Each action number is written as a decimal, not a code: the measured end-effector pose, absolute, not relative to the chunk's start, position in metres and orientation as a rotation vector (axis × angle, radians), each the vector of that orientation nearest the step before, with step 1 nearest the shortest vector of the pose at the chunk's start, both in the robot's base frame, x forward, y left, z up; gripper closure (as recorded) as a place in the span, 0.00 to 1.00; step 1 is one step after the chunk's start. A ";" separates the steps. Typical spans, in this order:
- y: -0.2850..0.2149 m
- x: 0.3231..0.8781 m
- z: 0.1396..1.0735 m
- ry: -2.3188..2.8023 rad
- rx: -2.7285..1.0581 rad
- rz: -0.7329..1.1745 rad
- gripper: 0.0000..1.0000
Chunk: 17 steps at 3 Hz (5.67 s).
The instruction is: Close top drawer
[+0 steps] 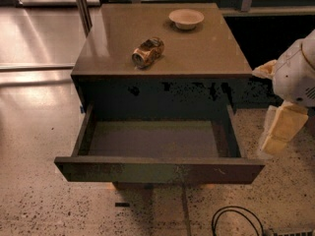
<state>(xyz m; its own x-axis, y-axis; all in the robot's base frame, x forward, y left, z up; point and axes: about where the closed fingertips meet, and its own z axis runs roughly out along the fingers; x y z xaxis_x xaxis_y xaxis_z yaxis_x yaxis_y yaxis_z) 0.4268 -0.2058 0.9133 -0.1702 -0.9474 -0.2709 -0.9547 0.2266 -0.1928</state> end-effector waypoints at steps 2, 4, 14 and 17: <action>-0.188 0.407 0.859 2.174 -1.855 0.115 0.42; -0.188 0.407 0.859 2.174 -1.855 0.115 0.87; -0.029 0.371 0.672 2.011 -1.746 0.618 1.00; -0.031 0.426 0.671 2.004 -1.683 0.499 1.00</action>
Offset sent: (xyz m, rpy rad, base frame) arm -0.0134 0.0152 -0.0422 0.0069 0.0530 0.0488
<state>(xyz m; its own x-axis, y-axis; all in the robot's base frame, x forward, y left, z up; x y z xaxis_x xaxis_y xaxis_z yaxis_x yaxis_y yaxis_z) 0.4264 -0.0307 0.6706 -0.1343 -0.8112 -0.5692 -0.9834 0.1799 -0.0243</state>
